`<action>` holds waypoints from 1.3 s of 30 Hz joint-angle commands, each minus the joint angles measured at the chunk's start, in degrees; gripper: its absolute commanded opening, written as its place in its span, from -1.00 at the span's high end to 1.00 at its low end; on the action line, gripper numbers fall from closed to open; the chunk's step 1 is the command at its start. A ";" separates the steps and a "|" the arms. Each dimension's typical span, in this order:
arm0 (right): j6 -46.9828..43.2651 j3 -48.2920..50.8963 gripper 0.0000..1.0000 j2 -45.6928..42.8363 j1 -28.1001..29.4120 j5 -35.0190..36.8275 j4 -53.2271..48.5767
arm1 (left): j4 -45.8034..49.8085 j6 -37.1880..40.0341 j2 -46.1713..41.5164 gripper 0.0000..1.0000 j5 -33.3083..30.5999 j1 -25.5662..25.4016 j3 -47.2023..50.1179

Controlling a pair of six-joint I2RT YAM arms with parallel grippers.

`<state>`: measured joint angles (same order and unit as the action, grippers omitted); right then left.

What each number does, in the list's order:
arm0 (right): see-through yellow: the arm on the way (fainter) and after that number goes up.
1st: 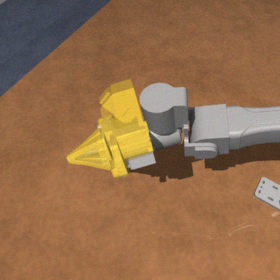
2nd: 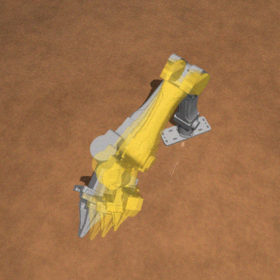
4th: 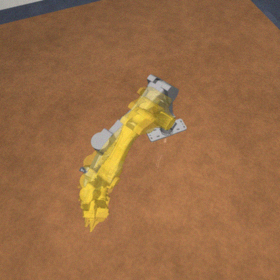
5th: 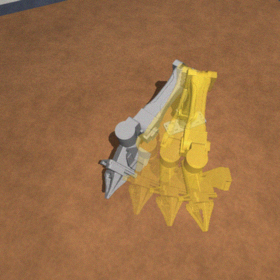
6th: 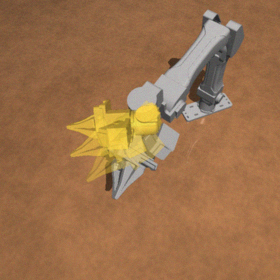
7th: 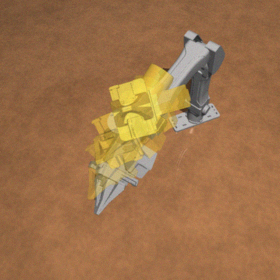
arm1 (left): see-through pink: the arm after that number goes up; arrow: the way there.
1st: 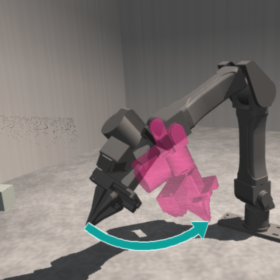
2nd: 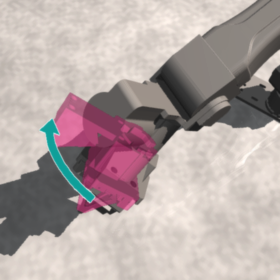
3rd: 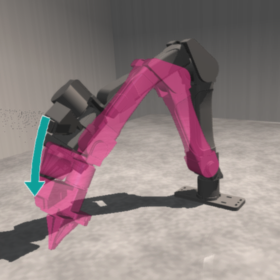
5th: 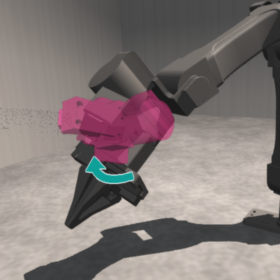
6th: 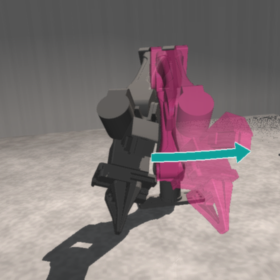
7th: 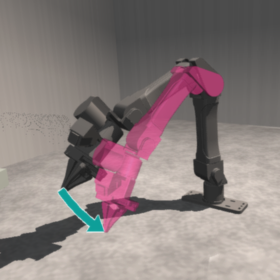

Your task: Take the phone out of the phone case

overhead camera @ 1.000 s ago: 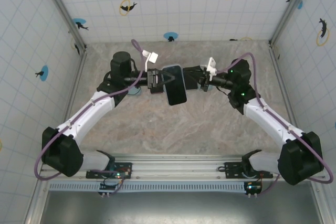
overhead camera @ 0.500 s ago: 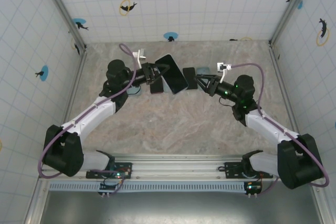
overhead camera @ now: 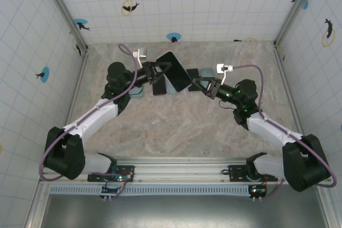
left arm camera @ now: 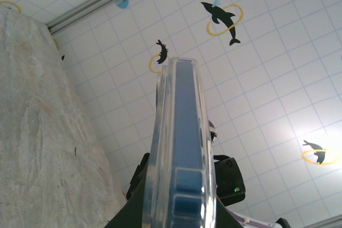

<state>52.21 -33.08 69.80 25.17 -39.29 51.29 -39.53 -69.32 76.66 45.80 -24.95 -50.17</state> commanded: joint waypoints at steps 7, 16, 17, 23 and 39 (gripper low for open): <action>1.04 -0.03 0.37 2.86 1.55 -2.11 2.48 | -8.53 -3.36 -0.11 1.00 -0.21 0.05 1.20; 2.30 -0.13 0.37 4.75 2.86 -2.06 1.77 | -14.32 -8.12 -0.03 1.00 -0.94 -0.01 2.92; 3.37 0.09 0.37 4.98 2.91 -2.11 3.20 | -14.45 -8.35 -0.02 1.00 -1.23 -0.03 2.99; 13.42 -1.55 0.33 5.74 5.53 2.13 5.99 | -12.18 -7.76 0.26 1.00 -7.12 -0.27 5.32; 28.56 -0.28 0.82 7.37 7.04 8.30 15.58 | -13.24 -10.84 7.44 0.85 -10.85 -2.21 5.87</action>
<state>77.47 -33.10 77.56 31.88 -30.85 57.12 -52.95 -81.12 83.11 36.53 -26.33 -43.90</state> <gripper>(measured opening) 0.128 0.137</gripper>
